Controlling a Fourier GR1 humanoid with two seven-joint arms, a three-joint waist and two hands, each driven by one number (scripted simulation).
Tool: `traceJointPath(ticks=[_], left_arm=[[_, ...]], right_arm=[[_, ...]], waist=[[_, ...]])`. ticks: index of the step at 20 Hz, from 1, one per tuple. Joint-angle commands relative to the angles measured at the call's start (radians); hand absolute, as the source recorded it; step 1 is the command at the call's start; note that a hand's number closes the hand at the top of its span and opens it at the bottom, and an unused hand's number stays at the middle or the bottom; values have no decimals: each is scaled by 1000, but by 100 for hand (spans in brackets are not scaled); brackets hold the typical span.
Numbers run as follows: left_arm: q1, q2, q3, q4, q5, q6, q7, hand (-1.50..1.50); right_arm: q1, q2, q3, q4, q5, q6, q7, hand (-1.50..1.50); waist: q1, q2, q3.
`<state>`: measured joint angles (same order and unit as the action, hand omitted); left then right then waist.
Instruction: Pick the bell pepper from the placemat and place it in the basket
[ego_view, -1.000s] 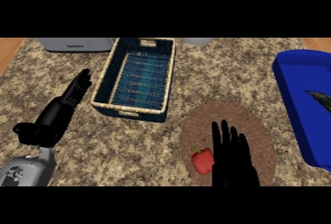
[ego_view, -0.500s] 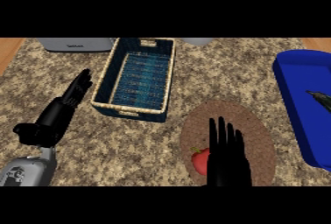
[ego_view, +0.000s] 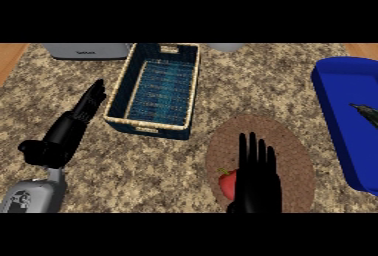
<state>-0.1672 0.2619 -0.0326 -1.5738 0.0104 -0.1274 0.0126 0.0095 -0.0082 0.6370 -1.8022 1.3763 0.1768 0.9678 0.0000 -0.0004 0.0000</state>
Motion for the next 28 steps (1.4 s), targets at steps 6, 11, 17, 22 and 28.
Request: traceJointPath(ticks=[6,11,17,22,28], left_arm=[[-11,3,44,-61,1,-32,52,0],[2,-56,8,-58,-54,-18,38,0],[6,-16,67,-30,-16,-83,1,0],[48,-54,55,-51,-37,-66,-9,0],[-4,-41,70,-37,-32,-77,18,0]], right_arm=[[11,-18,-98,154,-21,-92,-45,-150],[55,-18,-65,-18,-62,44,-15,-150],[-36,-18,-150,181,-153,9,-112,150],[60,-71,-76,187,-108,-76,-130,150],[-86,-57,-40,265,-42,48,-120,150]], waist=[[3,0,0],[-2,-1,0],[3,1,0],[0,0,0],[5,0,0]])
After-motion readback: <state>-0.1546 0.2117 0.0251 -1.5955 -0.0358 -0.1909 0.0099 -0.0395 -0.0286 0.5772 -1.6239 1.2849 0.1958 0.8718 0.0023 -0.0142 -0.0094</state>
